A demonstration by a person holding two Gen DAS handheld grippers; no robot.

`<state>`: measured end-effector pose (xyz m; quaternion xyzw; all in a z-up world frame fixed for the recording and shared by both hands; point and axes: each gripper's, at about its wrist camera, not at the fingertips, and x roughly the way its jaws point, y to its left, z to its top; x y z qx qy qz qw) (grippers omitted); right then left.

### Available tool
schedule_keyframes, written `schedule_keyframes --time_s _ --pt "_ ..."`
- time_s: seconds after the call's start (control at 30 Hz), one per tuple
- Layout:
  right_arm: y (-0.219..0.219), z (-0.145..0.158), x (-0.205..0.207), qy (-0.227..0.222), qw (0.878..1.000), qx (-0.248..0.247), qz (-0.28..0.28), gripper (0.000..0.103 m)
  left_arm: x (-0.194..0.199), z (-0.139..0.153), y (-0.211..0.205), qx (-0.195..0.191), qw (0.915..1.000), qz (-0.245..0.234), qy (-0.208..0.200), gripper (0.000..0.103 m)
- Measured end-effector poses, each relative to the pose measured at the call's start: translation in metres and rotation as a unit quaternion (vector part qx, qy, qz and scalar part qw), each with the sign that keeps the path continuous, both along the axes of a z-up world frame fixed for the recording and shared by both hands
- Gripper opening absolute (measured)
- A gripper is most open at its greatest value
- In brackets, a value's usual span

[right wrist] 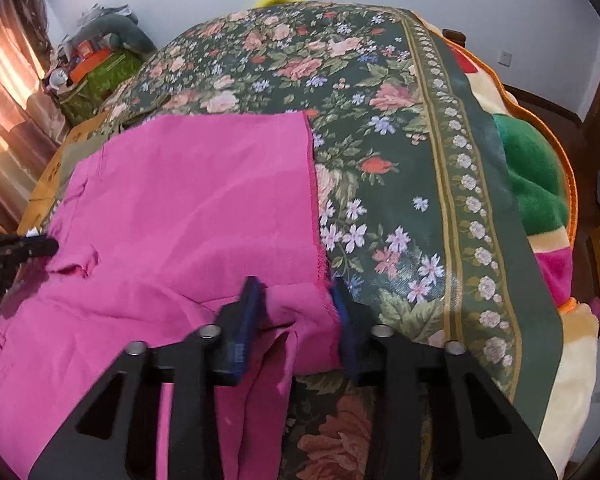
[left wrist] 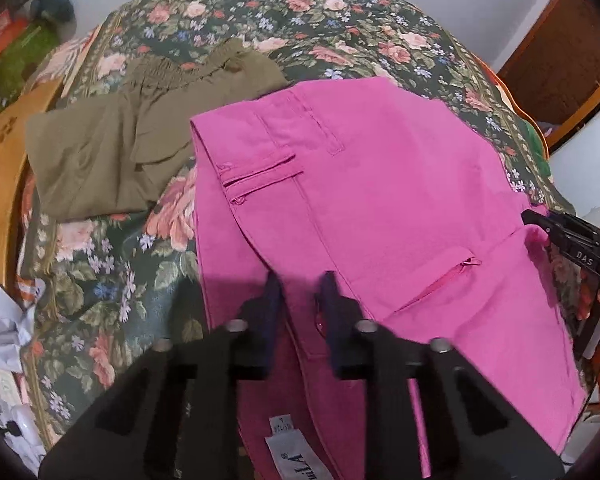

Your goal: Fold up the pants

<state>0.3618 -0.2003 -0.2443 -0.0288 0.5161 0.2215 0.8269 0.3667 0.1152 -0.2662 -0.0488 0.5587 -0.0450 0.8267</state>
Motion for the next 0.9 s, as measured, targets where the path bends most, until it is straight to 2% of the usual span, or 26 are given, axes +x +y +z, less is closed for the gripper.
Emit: schedule_keyframes --time_s 0.07,0.1,0.17,0.27,0.43,0.67,0.83,0.9 --pt "0.000 -0.001 -0.001 -0.004 1.000 -0.004 0.002 0.020 -0.001 0.002 -0.002 0.012 0.9999 -0.003 -0.009 0.010" --pt "0.001 -0.002 0.000 -0.002 1.000 -0.006 0.004 0.019 -0.002 0.003 -0.003 0.019 0.9997 -0.005 -0.014 0.009" --pt "0.002 -0.003 -0.001 -0.001 1.000 -0.008 0.012 0.010 -0.003 0.005 -0.003 0.028 0.9994 -0.005 -0.019 0.008" --pt "0.008 -0.003 -0.003 -0.005 0.999 -0.023 0.027 0.008 -0.004 0.009 -0.003 0.053 0.9982 0.001 -0.028 0.005" --pt "0.015 -0.003 -0.007 -0.025 0.997 -0.055 0.042 0.006 -0.008 0.013 -0.004 0.093 0.9947 0.005 -0.044 0.005" --pt "0.013 0.001 -0.014 -0.060 0.995 -0.069 0.026 0.006 -0.010 0.002 0.000 0.088 0.9953 0.016 -0.037 0.005" --pt "0.006 -0.002 -0.009 -0.048 0.997 -0.064 0.008 0.005 -0.007 -0.002 0.003 0.078 0.9963 0.022 -0.027 0.006" --pt "0.008 -0.003 -0.010 -0.046 0.997 -0.069 0.008 0.005 -0.008 -0.002 0.000 0.086 0.9958 0.019 -0.028 0.006"
